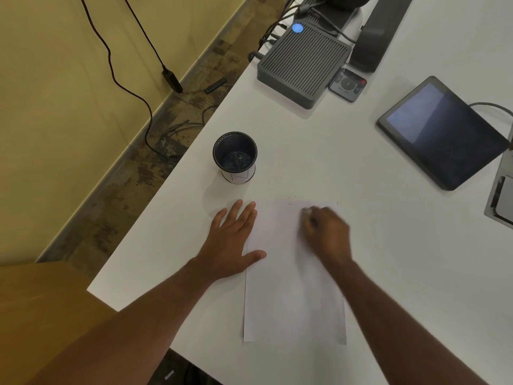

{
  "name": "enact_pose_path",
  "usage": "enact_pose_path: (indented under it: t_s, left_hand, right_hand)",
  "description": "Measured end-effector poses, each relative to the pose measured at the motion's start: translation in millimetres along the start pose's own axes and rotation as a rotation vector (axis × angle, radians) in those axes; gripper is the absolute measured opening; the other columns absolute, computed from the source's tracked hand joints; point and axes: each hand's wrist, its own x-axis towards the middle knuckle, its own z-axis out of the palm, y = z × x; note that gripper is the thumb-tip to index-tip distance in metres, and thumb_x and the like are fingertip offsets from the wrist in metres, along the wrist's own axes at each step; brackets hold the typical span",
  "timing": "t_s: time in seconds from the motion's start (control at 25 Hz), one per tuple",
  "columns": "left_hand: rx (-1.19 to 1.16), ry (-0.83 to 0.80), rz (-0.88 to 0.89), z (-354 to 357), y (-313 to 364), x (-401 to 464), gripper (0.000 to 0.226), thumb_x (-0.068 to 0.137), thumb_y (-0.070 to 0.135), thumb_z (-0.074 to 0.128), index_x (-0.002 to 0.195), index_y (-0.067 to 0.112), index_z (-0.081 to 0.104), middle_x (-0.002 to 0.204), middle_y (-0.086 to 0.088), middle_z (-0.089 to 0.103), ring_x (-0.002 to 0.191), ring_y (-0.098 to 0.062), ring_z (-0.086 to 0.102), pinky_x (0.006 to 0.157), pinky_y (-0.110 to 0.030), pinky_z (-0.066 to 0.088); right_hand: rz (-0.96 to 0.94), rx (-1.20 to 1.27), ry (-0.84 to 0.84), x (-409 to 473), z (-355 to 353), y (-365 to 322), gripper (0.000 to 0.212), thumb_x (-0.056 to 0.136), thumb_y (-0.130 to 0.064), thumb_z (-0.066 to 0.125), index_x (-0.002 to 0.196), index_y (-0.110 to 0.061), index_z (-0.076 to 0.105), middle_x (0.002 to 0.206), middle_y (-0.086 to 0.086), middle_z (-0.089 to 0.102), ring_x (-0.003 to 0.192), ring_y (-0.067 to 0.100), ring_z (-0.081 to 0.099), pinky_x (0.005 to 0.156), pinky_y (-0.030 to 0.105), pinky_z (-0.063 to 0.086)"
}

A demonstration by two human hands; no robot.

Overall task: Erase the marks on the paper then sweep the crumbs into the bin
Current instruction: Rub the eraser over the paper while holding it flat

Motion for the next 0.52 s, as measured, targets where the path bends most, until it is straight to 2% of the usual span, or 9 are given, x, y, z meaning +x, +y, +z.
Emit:
enact_pose_path:
  t_s: [0.04, 0.12, 0.24, 0.28, 0.32, 0.4, 0.44, 0.52]
  left_hand:
    - [0.0, -0.001, 0.0, 0, 0, 0, 0.095, 0.093, 0.077, 0.031, 0.161, 0.014, 0.01, 0.17, 0.001, -0.004, 0.155, -0.021, -0.013, 0.124, -0.05, 0.004]
    - [0.0, 0.001, 0.0, 0, 0, 0, 0.095, 0.093, 0.077, 0.031, 0.161, 0.014, 0.01, 0.17, 0.0, -0.005, 0.155, -0.021, -0.012, 0.124, -0.051, 0.005]
    - [-0.005, 0.011, 0.002, -1, 0, 0, 0.095, 0.093, 0.076, 0.033, 0.161, 0.013, 0.012, 0.17, 0.0, -0.002, 0.155, -0.021, -0.01, 0.124, -0.052, 0.007]
    - [-0.008, 0.017, 0.003, 0, 0, 0, 0.094, 0.093, 0.075, 0.034, 0.161, 0.013, 0.012, 0.17, 0.001, -0.002, 0.155, -0.021, -0.01, 0.124, -0.052, 0.006]
    - [-0.009, 0.018, 0.004, 0, 0, 0, 0.094, 0.093, 0.075, 0.034, 0.161, 0.014, 0.011, 0.17, 0.001, -0.003, 0.155, -0.021, -0.011, 0.124, -0.051, 0.006]
    - [-0.005, 0.01, 0.006, 0, 0, 0, 0.095, 0.093, 0.076, 0.034, 0.161, 0.014, 0.01, 0.17, 0.001, -0.005, 0.155, -0.021, -0.012, 0.124, -0.05, 0.004]
    - [-0.003, 0.017, 0.006, 1, 0, 0, 0.095, 0.093, 0.076, 0.034, 0.161, 0.014, 0.01, 0.17, 0.001, -0.005, 0.155, -0.021, -0.012, 0.124, -0.05, 0.004]
    - [-0.003, 0.028, 0.005, 0, 0, 0, 0.094, 0.093, 0.075, 0.035, 0.161, 0.013, 0.012, 0.17, 0.0, -0.003, 0.155, -0.022, -0.01, 0.124, -0.051, 0.006]
  right_hand:
    - [0.073, -0.014, 0.07, 11, -8, 8, 0.028, 0.09, -0.021, 0.059, 0.064, -0.017, 0.052, 0.061, 0.001, 0.052, 0.057, 0.024, 0.052, 0.052, 0.026, 0.031]
    - [0.109, -0.03, 0.087, 16, -13, 7, 0.029, 0.09, -0.02, 0.059, 0.062, -0.017, 0.049, 0.06, 0.001, 0.049, 0.056, 0.024, 0.051, 0.052, 0.026, 0.029]
    - [-0.105, -0.018, -0.004, -16, 6, -12, 0.022, 0.089, -0.02, 0.062, 0.068, -0.015, 0.058, 0.063, 0.002, 0.054, 0.057, 0.023, 0.052, 0.05, 0.028, 0.037]
    - [-0.109, -0.011, -0.017, -13, 3, -7, 0.021, 0.089, -0.02, 0.062, 0.069, -0.015, 0.059, 0.063, 0.002, 0.054, 0.058, 0.023, 0.053, 0.05, 0.028, 0.038]
    - [-0.046, -0.021, -0.008, 1, -3, 2, 0.022, 0.089, -0.02, 0.061, 0.068, -0.015, 0.059, 0.063, 0.002, 0.054, 0.058, 0.023, 0.052, 0.051, 0.028, 0.037]
    - [0.091, -0.021, 0.113, 21, -14, 13, 0.027, 0.089, -0.019, 0.059, 0.063, -0.014, 0.054, 0.06, 0.002, 0.051, 0.055, 0.022, 0.049, 0.051, 0.027, 0.036]
    - [0.101, -0.02, 0.121, 21, -15, 8, 0.027, 0.089, -0.019, 0.059, 0.063, -0.014, 0.053, 0.059, 0.002, 0.051, 0.055, 0.023, 0.049, 0.05, 0.028, 0.037]
    - [0.001, -0.004, 0.014, -2, 0, -19, 0.022, 0.088, -0.019, 0.062, 0.067, -0.015, 0.058, 0.063, 0.003, 0.054, 0.058, 0.024, 0.053, 0.051, 0.026, 0.034]
